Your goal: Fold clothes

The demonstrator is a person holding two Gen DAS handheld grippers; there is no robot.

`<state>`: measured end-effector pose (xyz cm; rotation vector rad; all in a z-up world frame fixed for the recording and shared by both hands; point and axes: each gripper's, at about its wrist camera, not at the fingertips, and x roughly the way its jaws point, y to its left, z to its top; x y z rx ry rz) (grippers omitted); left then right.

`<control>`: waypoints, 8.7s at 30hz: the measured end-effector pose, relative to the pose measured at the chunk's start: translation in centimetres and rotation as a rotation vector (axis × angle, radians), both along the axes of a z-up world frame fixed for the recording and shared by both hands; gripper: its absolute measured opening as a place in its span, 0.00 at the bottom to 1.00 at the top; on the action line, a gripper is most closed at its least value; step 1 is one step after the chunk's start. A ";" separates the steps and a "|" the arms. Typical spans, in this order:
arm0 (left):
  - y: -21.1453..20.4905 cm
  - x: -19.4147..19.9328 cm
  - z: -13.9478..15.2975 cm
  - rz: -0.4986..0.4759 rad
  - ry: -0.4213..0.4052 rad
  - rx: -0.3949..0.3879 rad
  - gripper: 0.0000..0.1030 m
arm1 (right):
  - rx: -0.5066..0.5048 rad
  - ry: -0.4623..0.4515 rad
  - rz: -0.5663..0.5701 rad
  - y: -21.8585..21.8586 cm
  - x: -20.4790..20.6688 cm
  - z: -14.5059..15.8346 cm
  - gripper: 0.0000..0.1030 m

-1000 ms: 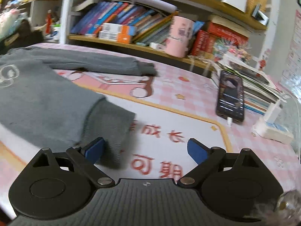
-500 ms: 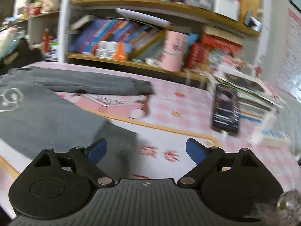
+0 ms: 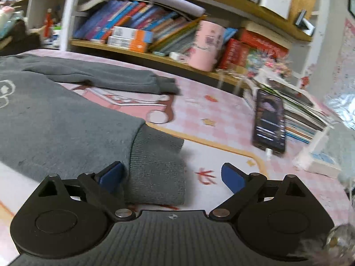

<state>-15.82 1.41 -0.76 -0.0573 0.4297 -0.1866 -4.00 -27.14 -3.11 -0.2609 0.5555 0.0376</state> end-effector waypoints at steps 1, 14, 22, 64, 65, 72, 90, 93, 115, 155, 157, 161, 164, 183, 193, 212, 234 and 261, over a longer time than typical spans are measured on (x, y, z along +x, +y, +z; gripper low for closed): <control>0.0 0.1 0.0 -0.002 0.005 -0.003 1.00 | -0.002 -0.005 -0.007 -0.2 0.1 -0.1 0.92; 0.2 0.3 -0.3 -0.001 0.027 -0.016 1.00 | 0.016 -0.010 -0.053 -1.1 1.3 -0.3 0.94; 0.1 0.3 -0.3 0.004 0.036 -0.019 1.00 | 0.036 -0.032 0.018 0.4 0.0 1.2 0.96; 0.7 0.8 -1.3 0.041 0.094 -0.018 1.00 | 0.100 0.009 0.354 7.8 -4.5 2.5 1.00; 0.8 0.8 -1.3 0.044 0.096 -0.021 1.00 | 0.100 0.009 0.358 7.9 -4.5 2.5 1.00; 0.9 0.9 -1.5 0.042 0.103 -0.030 1.00 | 0.094 0.010 0.390 8.5 -4.9 2.4 1.00; 1.5 1.1 -1.1 0.073 0.068 -0.008 1.00 | 0.093 0.015 0.414 8.8 -5.1 2.5 1.00; 2.0 1.5 -0.8 0.090 0.049 0.004 1.00 | 0.095 0.019 0.412 8.7 -5.0 2.5 1.00; 5.7 9.2 0.9 0.050 0.072 0.087 1.00 | 0.081 0.116 0.500 10.0 1.7 3.4 1.00; 16.3 29.0 2.3 -0.018 0.134 0.338 1.00 | 0.099 0.211 0.306 4.8 28.2 5.0 1.00; 17.1 30.3 2.1 0.014 0.127 0.346 1.00 | 0.120 0.219 0.298 4.6 29.8 4.5 0.99; 18.7 33.1 1.7 0.022 0.179 0.312 1.00 | 0.137 0.250 0.288 4.7 32.3 3.3 0.98; 19.6 34.9 1.2 0.000 0.227 0.278 1.00 | 0.127 0.258 0.296 4.9 33.5 2.7 0.97; 22.6 40.7 -1.5 -0.125 0.352 0.251 0.93 | 0.196 0.329 0.400 4.5 37.9 0.7 0.86; 21.6 39.6 -0.7 -0.227 0.386 0.178 0.14 | 0.221 0.361 0.391 4.0 36.4 1.9 0.19; 18.7 19.5 6.6 -0.163 0.031 0.215 0.11 | 0.116 -0.055 0.365 0.7 11.7 10.1 0.16; 18.9 3.5 1.0 0.027 -0.057 -0.215 0.77 | 0.781 0.173 0.200 -6.1 -2.7 3.3 0.67; 19.4 2.1 0.0 0.061 -0.064 -0.286 0.80 | 0.631 0.125 -0.032 -4.3 1.0 1.8 0.16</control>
